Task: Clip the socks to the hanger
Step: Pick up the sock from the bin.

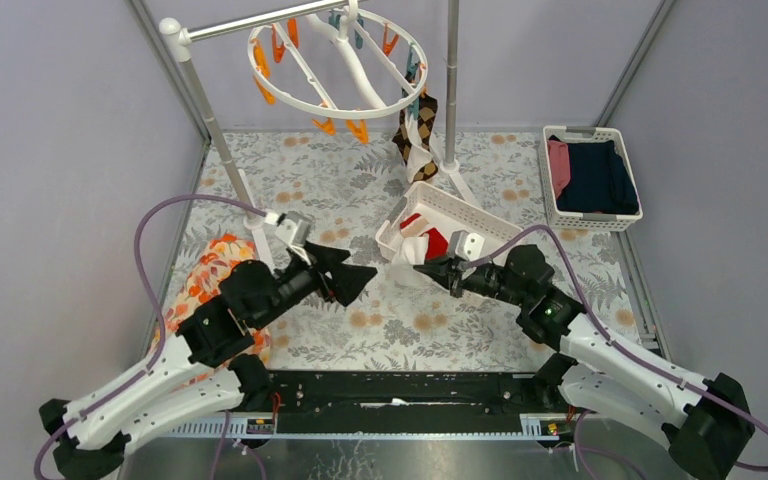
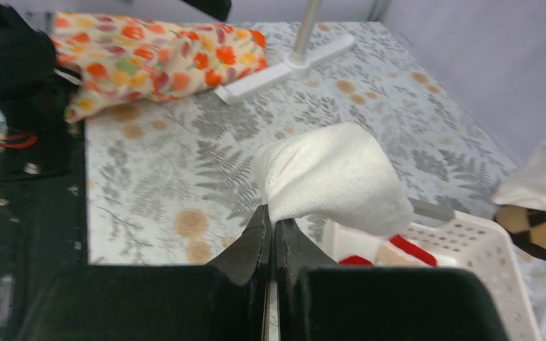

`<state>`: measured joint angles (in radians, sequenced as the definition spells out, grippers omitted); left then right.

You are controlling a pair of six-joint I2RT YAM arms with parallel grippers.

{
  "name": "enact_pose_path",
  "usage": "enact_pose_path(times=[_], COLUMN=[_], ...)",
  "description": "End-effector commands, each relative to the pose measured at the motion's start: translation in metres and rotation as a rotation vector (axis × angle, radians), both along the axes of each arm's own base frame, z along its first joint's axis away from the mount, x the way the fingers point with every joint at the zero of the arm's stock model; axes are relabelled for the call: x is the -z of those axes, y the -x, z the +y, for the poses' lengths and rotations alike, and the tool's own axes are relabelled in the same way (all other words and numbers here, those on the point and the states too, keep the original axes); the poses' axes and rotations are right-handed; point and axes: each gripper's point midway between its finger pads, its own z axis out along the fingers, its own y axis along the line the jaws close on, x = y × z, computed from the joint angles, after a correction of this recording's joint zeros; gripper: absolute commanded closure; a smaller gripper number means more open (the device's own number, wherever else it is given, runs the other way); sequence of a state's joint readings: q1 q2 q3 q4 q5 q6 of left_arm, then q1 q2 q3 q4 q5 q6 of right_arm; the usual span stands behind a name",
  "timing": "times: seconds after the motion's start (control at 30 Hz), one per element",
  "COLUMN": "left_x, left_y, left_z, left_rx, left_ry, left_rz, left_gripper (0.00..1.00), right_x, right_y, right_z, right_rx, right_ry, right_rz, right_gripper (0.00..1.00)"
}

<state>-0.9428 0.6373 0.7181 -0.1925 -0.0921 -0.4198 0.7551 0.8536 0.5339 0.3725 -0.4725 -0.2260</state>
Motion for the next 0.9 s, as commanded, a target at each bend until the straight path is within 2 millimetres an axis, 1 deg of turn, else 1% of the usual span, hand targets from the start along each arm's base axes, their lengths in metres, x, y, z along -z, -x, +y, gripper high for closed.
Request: enact_pose_path(times=[0.0, 0.1, 0.2, 0.3, 0.37, 0.4, 0.43, 0.57, 0.63, 0.67, 0.87], left_x=[-0.037, -0.034, -0.017, 0.0, 0.01, 0.013, 0.012, 0.002, 0.006, 0.014, 0.04], left_y=[-0.004, -0.019, -0.039, -0.049, -0.061, -0.067, -0.071, -0.074, -0.075, -0.075, -0.065], left_z=[0.0, 0.006, 0.001, -0.014, -0.022, -0.025, -0.03, -0.053, -0.062, -0.068, -0.082], left_rx=[-0.022, -0.071, -0.114, -0.072, -0.064, -0.063, -0.045, 0.078, 0.13, 0.158, 0.263], left_ry=[0.361, 0.346, 0.27, 0.183, 0.105, 0.068, 0.046, 0.055, 0.046, 0.034, 0.002], left_rz=[0.117, 0.125, 0.151, 0.152, 0.139, 0.136, 0.126, 0.118, 0.156, 0.183, 0.281], left_gripper=[0.14, 0.13, 0.13, 0.13, 0.13, 0.13, 0.13, 0.16, 0.21, 0.22, 0.34], right_x=[0.011, 0.023, 0.034, 0.041, 0.044, 0.044, 0.046, 0.048, 0.048, 0.048, 0.05], right_y=[-0.021, -0.024, -0.025, -0.024, -0.02, -0.019, -0.017, -0.011, -0.012, -0.012, -0.009], right_z=[-0.01, -0.007, -0.003, -0.001, 0.0, 0.002, 0.003, 0.009, 0.009, 0.009, 0.01], right_rx=[0.094, 0.061, 0.027, 0.001, -0.023, -0.038, -0.053, -0.109, -0.107, -0.109, -0.114], right_ry=[0.067, 0.143, 0.221, 0.272, 0.289, 0.294, 0.302, 0.318, 0.322, 0.324, 0.32], right_rz=[-0.172, -0.203, -0.229, -0.256, -0.276, -0.287, -0.296, -0.322, -0.327, -0.327, -0.337], right_gripper=[1.0, 1.0, 1.0, 1.0, 1.0, 1.0, 1.0, 1.0, 1.0, 1.0, 1.0])
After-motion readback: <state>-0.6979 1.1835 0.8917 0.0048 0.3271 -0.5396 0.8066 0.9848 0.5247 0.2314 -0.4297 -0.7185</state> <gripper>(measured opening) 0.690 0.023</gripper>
